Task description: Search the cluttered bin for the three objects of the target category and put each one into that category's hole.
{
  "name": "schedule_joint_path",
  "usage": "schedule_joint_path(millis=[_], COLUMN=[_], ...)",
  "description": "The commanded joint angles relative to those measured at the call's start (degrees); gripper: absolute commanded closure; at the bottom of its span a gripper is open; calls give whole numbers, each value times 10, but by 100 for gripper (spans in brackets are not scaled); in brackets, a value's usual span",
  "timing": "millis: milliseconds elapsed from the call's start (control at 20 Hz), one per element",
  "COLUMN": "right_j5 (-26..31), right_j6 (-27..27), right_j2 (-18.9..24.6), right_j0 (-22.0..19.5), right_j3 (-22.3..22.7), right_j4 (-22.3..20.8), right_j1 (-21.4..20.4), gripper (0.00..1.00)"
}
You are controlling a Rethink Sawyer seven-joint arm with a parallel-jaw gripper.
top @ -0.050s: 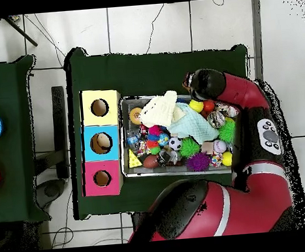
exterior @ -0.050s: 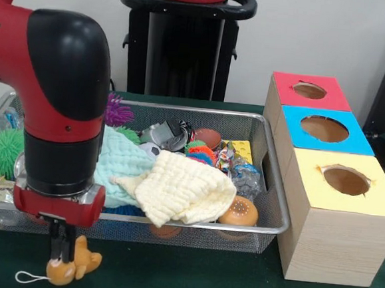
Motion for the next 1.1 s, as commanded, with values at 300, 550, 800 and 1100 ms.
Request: schedule_joint_path(millis=[300,550,800,1100], right_j5=[57,56,64,86], right_j6=[18,17,13,14], right_j2=[12,13,15,3], right_j0=[-3,-3,-4,3], right_j3=[48,49,59,93], right_j4=[-13,-14,-12,-12], right_j1=[-44,-47,-63,-110], gripper=[100,100,100,100])
